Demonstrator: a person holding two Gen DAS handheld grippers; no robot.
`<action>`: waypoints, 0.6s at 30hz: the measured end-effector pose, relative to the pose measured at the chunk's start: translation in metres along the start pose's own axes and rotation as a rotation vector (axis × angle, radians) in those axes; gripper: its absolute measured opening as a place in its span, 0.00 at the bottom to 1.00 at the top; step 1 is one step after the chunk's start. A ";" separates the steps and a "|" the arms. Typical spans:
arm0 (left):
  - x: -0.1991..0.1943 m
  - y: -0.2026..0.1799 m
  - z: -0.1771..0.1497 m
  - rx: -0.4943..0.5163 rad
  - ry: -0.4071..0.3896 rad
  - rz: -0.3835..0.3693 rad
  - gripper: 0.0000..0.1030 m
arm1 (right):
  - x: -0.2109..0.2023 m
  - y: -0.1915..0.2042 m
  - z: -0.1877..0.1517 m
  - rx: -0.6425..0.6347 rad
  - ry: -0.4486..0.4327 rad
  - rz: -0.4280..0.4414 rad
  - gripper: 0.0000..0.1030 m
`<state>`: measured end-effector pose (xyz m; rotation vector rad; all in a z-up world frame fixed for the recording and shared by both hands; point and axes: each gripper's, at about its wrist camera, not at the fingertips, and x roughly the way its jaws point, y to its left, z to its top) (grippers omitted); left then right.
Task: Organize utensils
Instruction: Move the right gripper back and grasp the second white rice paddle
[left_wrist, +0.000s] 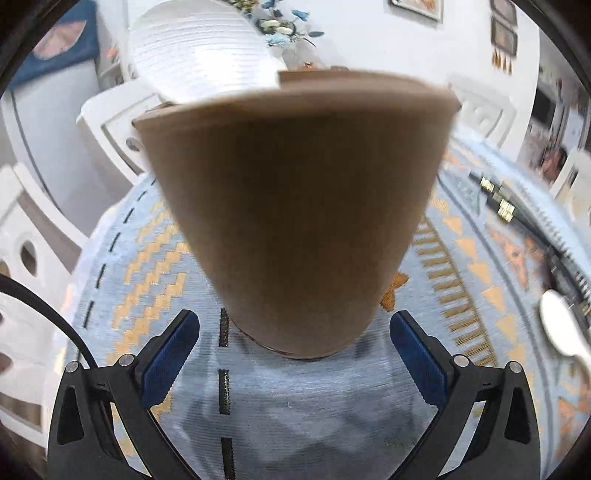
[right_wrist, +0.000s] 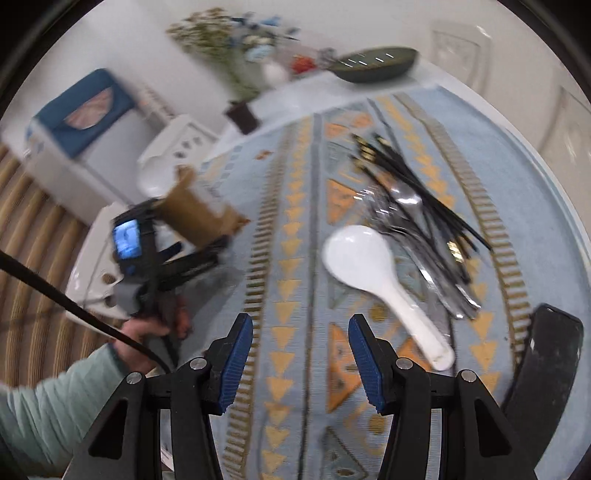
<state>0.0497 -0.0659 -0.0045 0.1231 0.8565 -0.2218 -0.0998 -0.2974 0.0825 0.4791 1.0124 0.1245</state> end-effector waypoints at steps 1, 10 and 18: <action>-0.002 0.006 0.000 -0.035 -0.008 -0.026 1.00 | 0.002 -0.003 0.003 0.010 0.009 -0.010 0.50; 0.005 0.027 0.015 -0.172 -0.072 -0.140 0.99 | 0.025 -0.001 0.045 0.011 0.036 -0.099 0.50; 0.001 0.015 0.022 -0.129 -0.072 -0.131 0.92 | 0.057 0.008 0.046 -0.187 0.209 -0.216 0.50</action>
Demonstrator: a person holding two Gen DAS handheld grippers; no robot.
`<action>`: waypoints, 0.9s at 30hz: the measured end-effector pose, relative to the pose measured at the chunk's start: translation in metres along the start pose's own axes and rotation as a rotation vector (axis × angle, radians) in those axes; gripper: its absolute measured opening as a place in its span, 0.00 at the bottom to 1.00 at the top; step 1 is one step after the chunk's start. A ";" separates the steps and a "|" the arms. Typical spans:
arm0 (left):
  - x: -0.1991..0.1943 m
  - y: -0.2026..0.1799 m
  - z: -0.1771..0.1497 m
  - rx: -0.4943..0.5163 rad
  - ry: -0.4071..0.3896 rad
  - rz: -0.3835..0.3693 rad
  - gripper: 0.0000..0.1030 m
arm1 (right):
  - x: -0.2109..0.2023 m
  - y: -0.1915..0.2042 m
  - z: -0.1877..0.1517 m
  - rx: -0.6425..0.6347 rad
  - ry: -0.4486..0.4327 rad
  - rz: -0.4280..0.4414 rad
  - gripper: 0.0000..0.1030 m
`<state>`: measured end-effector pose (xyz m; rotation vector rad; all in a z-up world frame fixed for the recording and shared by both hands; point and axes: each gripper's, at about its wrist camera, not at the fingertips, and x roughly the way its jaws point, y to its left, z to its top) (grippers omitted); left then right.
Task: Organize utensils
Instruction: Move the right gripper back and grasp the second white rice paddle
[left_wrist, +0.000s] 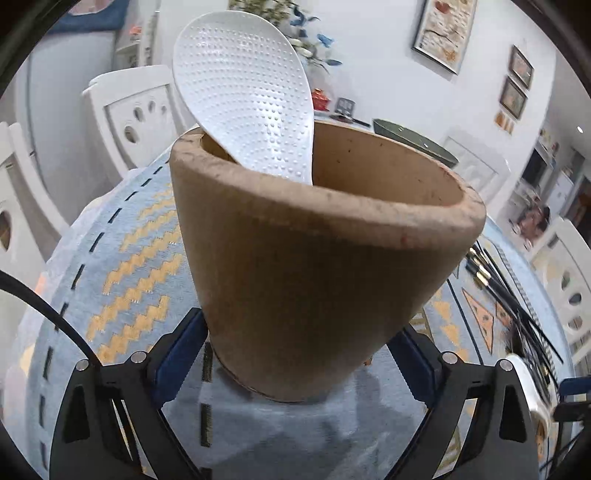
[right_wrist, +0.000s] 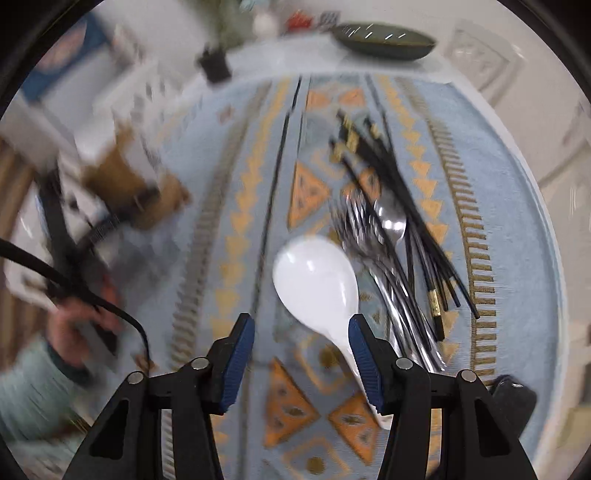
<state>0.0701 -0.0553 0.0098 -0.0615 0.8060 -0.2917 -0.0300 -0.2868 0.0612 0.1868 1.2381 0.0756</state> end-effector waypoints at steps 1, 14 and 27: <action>0.001 0.004 0.001 0.026 0.008 -0.013 0.91 | 0.009 0.003 -0.001 -0.027 0.034 0.001 0.50; -0.004 0.008 -0.007 0.076 -0.017 -0.032 0.91 | 0.066 0.039 0.017 -0.156 0.106 -0.349 0.43; -0.005 0.014 -0.007 0.056 -0.008 -0.056 0.93 | 0.026 0.001 0.054 0.039 0.056 -0.153 0.04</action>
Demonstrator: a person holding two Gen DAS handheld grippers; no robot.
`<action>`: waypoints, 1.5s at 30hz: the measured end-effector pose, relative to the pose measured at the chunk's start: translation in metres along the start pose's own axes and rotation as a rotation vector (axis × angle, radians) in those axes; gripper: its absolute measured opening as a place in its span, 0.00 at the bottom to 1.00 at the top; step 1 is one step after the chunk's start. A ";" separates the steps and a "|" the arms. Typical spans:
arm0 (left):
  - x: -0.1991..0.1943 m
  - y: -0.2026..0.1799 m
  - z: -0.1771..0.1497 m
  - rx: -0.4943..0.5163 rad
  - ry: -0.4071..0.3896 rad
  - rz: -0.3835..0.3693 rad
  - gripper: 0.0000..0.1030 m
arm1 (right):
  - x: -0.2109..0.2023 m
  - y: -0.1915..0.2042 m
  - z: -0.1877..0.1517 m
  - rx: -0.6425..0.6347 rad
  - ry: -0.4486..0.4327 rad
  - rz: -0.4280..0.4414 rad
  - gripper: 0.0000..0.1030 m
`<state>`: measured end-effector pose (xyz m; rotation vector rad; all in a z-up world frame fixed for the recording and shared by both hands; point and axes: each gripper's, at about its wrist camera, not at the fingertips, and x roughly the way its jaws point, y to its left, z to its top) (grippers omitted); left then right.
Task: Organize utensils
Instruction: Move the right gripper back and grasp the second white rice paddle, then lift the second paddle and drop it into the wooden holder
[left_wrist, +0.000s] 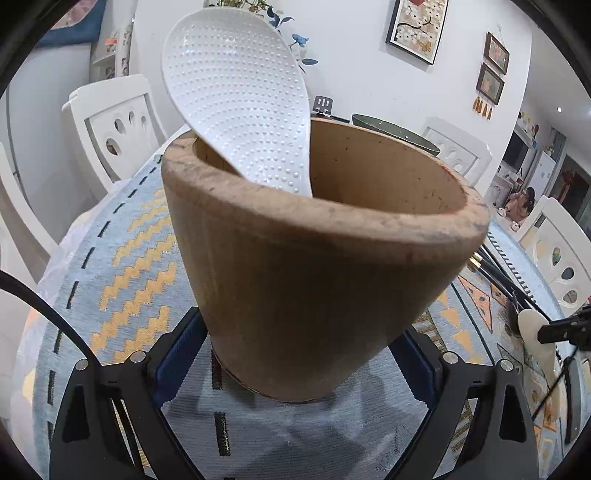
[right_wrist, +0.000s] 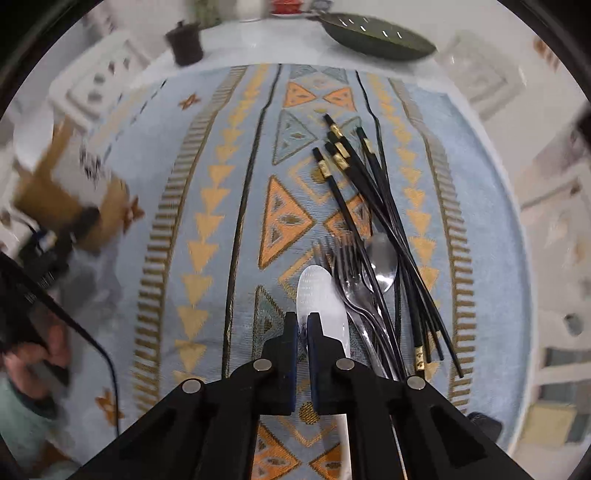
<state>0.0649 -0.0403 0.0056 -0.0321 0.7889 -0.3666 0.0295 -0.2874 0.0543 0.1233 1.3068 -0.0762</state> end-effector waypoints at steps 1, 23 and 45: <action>0.000 0.001 0.000 -0.004 0.002 -0.005 0.93 | 0.002 -0.003 0.005 0.016 0.005 0.011 0.04; 0.003 0.012 0.002 -0.020 0.017 -0.029 0.93 | -0.050 0.016 0.030 0.082 -0.146 0.247 0.05; 0.008 0.010 0.003 -0.016 0.034 -0.014 0.93 | -0.152 0.136 0.118 0.015 -0.720 0.526 0.05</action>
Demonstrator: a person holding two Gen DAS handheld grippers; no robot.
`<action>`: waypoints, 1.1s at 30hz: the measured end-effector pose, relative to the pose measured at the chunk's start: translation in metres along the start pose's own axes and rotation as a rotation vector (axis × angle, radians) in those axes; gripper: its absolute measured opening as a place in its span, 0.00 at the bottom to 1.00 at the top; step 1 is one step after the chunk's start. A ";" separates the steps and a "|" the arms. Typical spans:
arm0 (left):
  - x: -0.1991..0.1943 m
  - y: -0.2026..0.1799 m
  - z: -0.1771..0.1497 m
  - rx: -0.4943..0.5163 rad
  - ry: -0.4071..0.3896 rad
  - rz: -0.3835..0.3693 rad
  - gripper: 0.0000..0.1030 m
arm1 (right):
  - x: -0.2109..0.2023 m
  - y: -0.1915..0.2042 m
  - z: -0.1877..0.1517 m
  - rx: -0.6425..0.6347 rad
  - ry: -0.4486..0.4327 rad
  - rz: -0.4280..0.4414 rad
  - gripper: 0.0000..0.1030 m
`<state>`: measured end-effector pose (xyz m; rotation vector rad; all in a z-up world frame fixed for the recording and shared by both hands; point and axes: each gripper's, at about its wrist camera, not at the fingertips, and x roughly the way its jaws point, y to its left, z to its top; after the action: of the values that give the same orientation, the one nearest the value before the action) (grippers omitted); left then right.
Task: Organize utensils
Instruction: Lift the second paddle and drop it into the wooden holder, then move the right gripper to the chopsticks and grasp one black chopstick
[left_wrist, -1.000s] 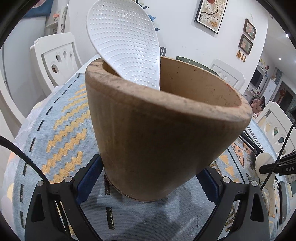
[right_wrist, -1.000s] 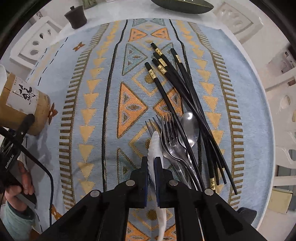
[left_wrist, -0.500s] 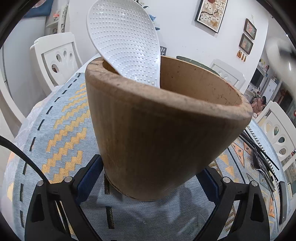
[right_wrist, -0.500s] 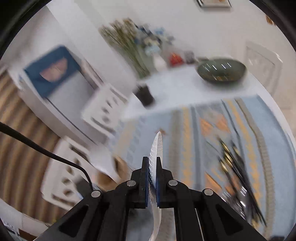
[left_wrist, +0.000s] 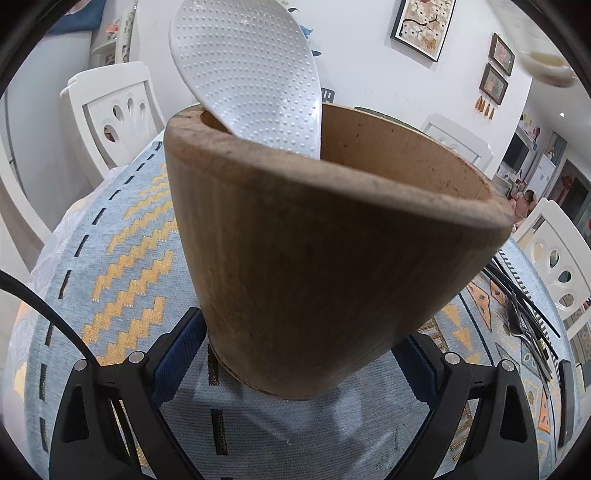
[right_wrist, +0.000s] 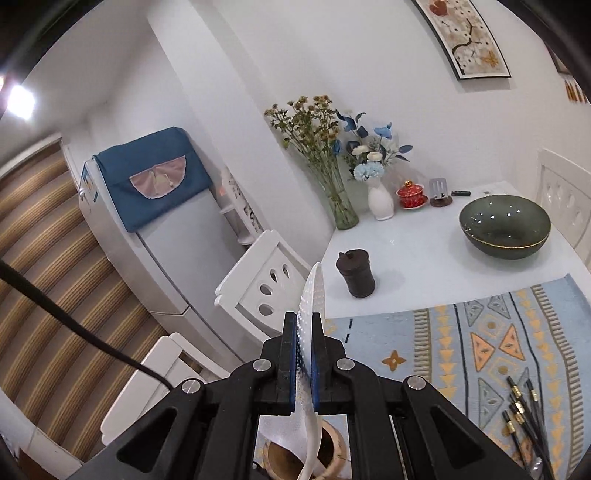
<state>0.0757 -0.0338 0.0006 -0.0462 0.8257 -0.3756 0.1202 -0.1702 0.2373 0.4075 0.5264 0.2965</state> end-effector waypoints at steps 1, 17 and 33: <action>0.001 0.000 0.000 0.000 0.001 0.001 0.93 | 0.007 0.001 -0.003 -0.008 -0.001 0.006 0.05; 0.001 -0.001 0.000 0.000 0.003 0.001 0.93 | 0.038 0.023 -0.028 -0.155 0.122 0.000 0.35; 0.003 0.000 0.001 0.001 0.007 0.003 0.93 | -0.055 -0.012 0.029 -0.051 -0.057 0.018 0.50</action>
<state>0.0781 -0.0351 -0.0005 -0.0430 0.8325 -0.3739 0.0926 -0.2103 0.2783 0.3702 0.4589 0.3143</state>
